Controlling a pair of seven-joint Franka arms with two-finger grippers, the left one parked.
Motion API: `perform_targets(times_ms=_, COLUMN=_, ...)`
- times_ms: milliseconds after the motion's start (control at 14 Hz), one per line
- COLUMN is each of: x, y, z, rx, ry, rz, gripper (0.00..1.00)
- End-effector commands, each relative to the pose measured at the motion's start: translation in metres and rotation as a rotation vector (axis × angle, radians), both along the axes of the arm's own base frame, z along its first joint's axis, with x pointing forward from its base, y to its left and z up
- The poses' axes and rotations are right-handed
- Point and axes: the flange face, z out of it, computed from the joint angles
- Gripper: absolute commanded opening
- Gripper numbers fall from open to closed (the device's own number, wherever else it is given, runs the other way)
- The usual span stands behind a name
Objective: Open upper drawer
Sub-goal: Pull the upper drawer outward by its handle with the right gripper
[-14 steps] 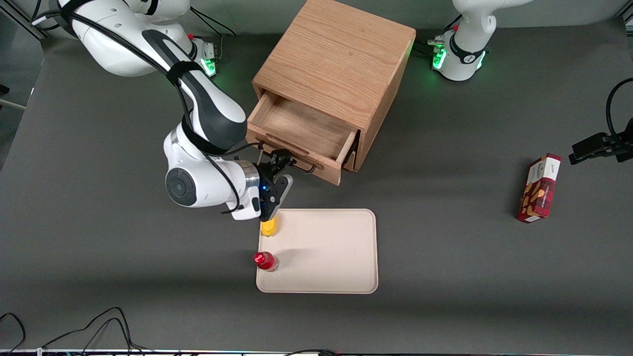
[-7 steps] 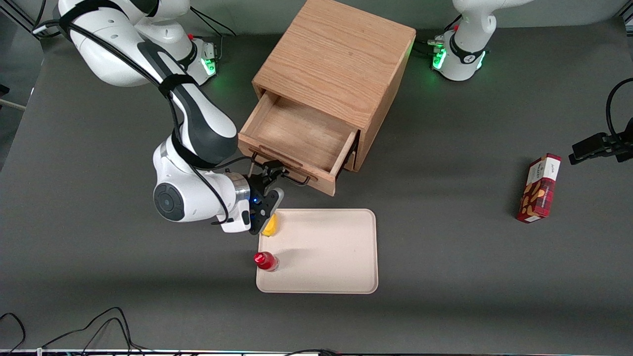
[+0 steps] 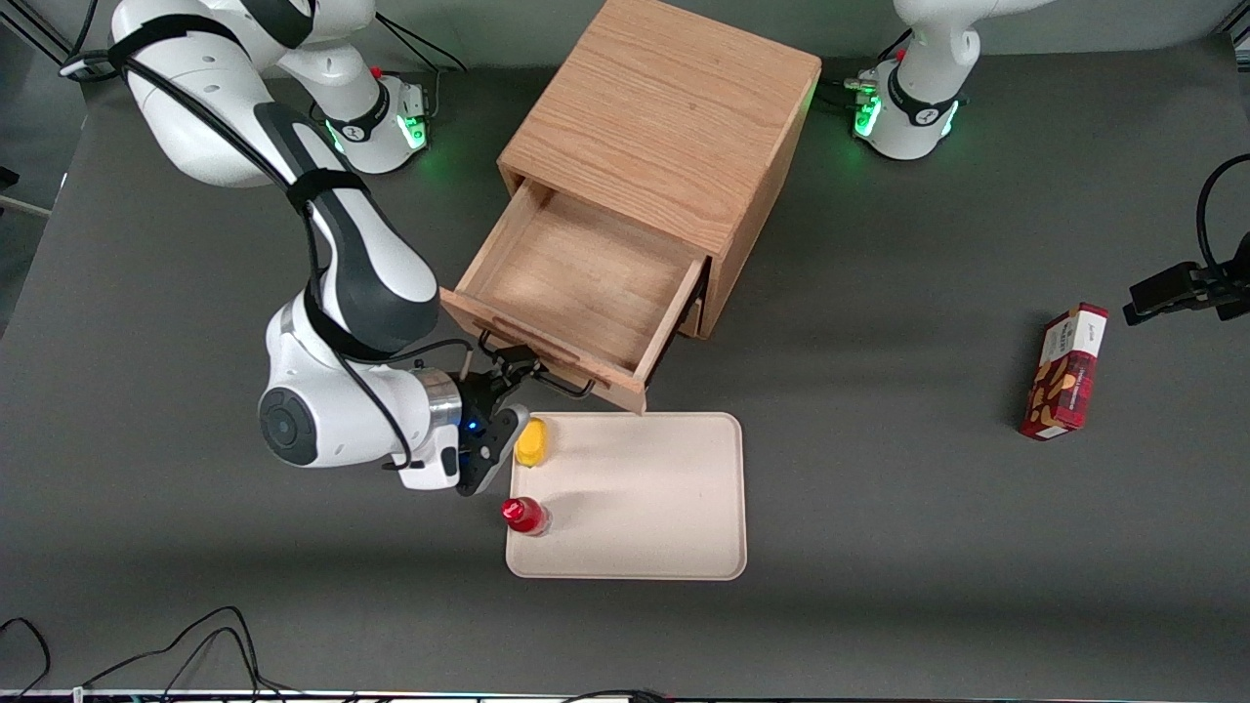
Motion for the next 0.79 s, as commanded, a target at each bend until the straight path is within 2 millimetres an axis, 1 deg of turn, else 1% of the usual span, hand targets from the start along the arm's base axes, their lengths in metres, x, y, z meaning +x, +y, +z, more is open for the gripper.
perform_targets(times_ms=0, x=0.017, y=-0.005, z=0.001, rx=0.003, ry=-0.025, rz=0.011, gripper=1.00)
perform_targets(times_ms=143, x=0.026, y=-0.015, z=0.001, rx=-0.002, ry=-0.040, rz=-0.005, gripper=1.00)
perform_targets(times_ms=286, x=0.031, y=-0.021, z=0.003, rx=-0.001, ry=-0.049, rz=-0.001, gripper=1.00)
perform_targets(times_ms=429, x=0.036, y=-0.028, z=0.012, rx=-0.004, ry=-0.062, rz=-0.009, gripper=1.00)
perform_targets(times_ms=500, x=0.035, y=-0.028, z=0.015, rx=-0.004, ry=-0.058, rz=-0.005, gripper=1.00)
perform_targets(times_ms=643, x=0.033, y=-0.026, z=0.030, rx=-0.002, ry=-0.069, rz=0.000, gripper=1.00)
perform_targets(times_ms=714, x=0.031, y=-0.027, z=0.046, rx=0.001, ry=-0.089, rz=0.001, gripper=1.00)
